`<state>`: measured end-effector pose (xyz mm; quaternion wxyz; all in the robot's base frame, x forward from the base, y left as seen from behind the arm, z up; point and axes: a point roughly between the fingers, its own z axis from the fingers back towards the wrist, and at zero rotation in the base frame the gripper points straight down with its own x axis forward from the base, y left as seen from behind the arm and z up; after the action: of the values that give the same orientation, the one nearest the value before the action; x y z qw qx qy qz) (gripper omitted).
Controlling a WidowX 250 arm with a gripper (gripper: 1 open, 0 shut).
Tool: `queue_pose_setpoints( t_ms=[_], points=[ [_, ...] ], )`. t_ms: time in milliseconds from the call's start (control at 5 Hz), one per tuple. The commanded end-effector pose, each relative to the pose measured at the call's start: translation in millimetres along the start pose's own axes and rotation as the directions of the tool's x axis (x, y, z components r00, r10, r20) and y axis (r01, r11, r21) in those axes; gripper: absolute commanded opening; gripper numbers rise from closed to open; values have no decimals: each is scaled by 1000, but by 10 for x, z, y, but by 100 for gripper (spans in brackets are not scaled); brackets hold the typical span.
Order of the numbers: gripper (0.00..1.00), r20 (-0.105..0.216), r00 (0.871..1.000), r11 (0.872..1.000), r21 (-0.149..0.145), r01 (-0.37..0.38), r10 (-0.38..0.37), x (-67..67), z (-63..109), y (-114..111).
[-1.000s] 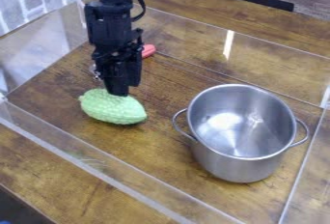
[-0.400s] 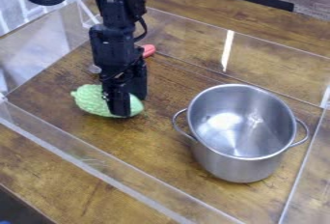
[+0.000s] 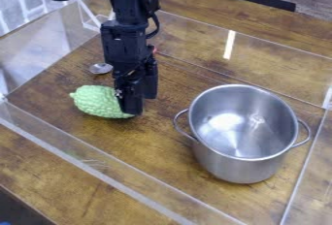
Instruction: Remove the green object from the silver pot and put it on the table
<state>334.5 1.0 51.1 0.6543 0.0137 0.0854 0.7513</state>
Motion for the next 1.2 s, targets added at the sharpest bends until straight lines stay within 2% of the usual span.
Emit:
queue_pose_setpoints(
  t_ms=[0,400,600,800,1000],
  points=[
    [0,1,999,996,-77,37,-37,-48,291,-17],
    [0,-11,1000,996,-84,5,-6,70,473,-84],
    [0,-21,1000,996,-88,-14,13,43,452,-187],
    [100,-13,1000,997,-83,6,-7,81,367,-305],
    [100,-8,1000,997,-80,1,-1,238,374,-354]
  ],
)
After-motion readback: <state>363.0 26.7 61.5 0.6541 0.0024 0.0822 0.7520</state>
